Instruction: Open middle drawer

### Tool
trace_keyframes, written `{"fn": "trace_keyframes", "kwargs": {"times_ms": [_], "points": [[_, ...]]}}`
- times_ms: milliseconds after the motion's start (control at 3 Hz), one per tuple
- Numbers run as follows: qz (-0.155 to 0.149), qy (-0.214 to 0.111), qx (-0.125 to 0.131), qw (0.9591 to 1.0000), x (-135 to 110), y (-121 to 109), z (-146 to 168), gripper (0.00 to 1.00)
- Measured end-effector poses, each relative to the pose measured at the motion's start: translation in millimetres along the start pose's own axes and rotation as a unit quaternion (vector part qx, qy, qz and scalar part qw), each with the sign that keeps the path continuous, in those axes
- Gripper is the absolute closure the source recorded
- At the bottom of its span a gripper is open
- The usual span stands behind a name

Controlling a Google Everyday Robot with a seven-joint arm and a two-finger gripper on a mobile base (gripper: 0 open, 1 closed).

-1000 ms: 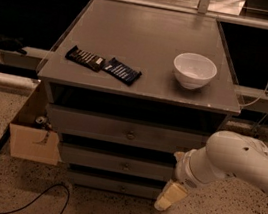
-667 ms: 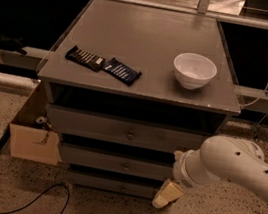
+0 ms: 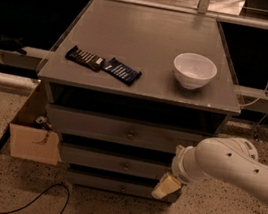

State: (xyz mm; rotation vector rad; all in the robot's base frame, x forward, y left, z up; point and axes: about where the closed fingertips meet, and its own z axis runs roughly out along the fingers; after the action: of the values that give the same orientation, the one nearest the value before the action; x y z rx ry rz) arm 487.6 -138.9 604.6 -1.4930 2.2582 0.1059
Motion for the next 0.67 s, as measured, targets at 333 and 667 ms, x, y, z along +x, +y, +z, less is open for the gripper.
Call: {"fn": "trace_keyframes", "kwargs": {"times_ms": [333, 667], "points": [[-0.009, 0.005, 0.009, 0.9999, -6.6, -0.6, 0.9, 0.00], [-0.009, 0.025, -0.006, 0.9996, 2.4, 4.4, 26.3, 0.00]]}}
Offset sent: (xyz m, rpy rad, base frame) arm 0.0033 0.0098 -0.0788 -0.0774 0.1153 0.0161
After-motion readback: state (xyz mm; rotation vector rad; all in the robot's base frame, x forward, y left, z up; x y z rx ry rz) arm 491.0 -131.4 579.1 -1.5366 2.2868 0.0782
